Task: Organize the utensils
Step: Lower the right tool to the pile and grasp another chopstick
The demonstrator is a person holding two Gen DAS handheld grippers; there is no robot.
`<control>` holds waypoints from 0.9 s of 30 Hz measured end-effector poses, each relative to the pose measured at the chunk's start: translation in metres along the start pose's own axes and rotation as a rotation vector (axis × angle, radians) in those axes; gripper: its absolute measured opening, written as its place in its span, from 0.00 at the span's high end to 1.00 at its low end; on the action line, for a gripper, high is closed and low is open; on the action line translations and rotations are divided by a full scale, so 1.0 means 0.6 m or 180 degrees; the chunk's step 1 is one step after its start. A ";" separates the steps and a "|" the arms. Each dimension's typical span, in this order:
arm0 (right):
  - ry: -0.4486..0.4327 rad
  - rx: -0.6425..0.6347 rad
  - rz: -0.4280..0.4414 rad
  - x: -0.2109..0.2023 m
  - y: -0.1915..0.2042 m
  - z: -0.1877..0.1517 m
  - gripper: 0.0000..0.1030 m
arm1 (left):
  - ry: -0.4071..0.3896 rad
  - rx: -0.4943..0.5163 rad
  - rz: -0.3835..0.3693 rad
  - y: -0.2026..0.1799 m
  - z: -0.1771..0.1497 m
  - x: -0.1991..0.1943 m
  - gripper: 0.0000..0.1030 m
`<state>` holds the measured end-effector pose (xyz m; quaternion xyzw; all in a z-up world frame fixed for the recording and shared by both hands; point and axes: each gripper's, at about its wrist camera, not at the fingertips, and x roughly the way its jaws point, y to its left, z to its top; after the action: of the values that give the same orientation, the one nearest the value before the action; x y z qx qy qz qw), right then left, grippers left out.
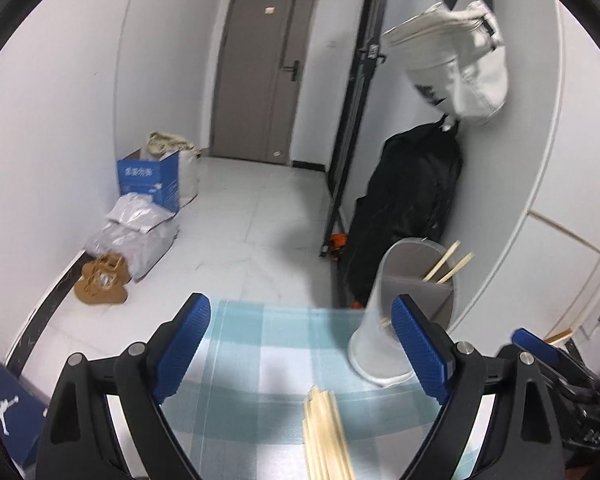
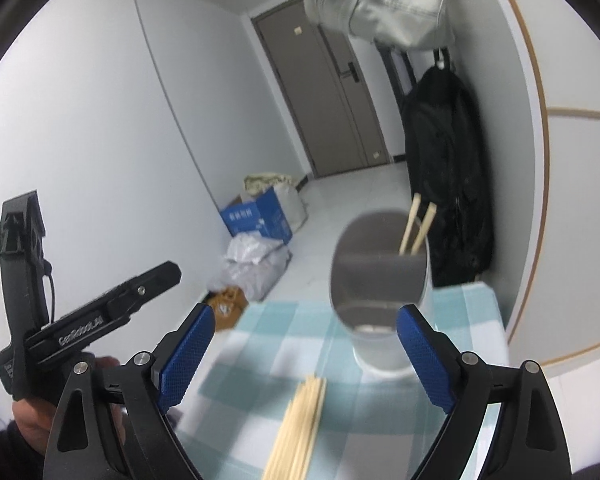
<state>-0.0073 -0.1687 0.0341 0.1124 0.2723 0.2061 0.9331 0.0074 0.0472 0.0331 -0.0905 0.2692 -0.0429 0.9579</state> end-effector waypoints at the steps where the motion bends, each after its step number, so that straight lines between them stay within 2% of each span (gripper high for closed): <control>1: 0.0040 -0.0033 -0.0025 0.004 0.001 -0.009 0.10 | 0.0036 -0.0037 0.0021 0.005 -0.011 0.009 0.14; 8: 0.0411 -0.0133 -0.0122 0.048 -0.006 -0.065 0.12 | 0.0305 -0.0139 0.0087 0.028 -0.069 0.053 0.14; 10: 0.0533 -0.0143 -0.0140 0.063 -0.009 -0.077 0.24 | 0.0371 -0.0132 0.0117 0.037 -0.078 0.064 0.14; 13: 0.0804 -0.0131 -0.0165 0.099 -0.016 -0.090 0.36 | 0.0467 -0.0174 0.0119 0.054 -0.085 0.079 0.14; 19: 0.1293 -0.0173 -0.0178 0.174 -0.012 -0.114 0.56 | 0.0781 -0.0314 0.0204 0.087 -0.093 0.117 0.14; 22: 0.1519 -0.0261 -0.0248 0.211 -0.004 -0.123 0.64 | 0.0859 -0.0426 0.0266 0.105 -0.093 0.127 0.14; 27: 0.1748 -0.0373 -0.0299 0.258 0.005 -0.128 0.70 | 0.0976 -0.0613 0.0281 0.129 -0.094 0.136 0.14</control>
<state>0.0681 -0.0894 -0.0999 -0.0146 0.5074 0.2007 0.8379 0.0499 0.1038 -0.0710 -0.1622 0.4186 0.0118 0.8935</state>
